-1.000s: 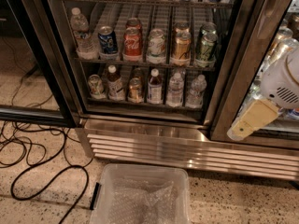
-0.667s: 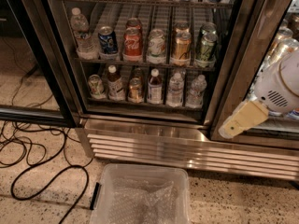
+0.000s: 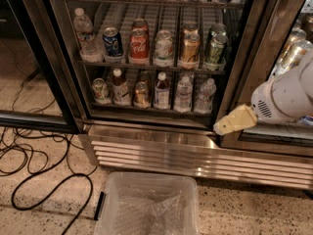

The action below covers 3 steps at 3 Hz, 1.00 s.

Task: Pick green can from middle shelf of fridge

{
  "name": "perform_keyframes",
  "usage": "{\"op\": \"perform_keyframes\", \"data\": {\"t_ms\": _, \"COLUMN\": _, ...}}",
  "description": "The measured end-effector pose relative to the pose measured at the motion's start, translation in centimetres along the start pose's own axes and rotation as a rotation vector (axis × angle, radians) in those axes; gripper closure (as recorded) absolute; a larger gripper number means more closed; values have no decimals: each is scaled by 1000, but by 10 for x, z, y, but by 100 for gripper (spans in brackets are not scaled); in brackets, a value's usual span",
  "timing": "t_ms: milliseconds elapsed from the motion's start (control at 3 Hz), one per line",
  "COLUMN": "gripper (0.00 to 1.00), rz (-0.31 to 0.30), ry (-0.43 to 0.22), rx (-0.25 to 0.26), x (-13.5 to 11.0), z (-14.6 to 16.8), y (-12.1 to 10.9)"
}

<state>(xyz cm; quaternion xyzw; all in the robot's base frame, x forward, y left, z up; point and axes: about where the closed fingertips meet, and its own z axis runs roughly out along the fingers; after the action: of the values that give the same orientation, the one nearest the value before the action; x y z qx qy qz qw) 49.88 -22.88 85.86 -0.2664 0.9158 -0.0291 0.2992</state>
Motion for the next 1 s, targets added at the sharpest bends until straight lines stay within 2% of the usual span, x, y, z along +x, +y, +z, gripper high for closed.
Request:
{"op": "perform_keyframes", "data": {"t_ms": 333, "gripper": 0, "rz": 81, "ry": -6, "rx": 4, "x": -2, "z": -2, "y": -1}}
{"op": "perform_keyframes", "data": {"t_ms": 667, "gripper": 0, "rz": 81, "ry": -6, "rx": 4, "x": -2, "z": -2, "y": -1}}
{"op": "perform_keyframes", "data": {"t_ms": 1000, "gripper": 0, "rz": 143, "ry": -41, "rx": 1, "x": -7, "z": 20, "y": 8}}
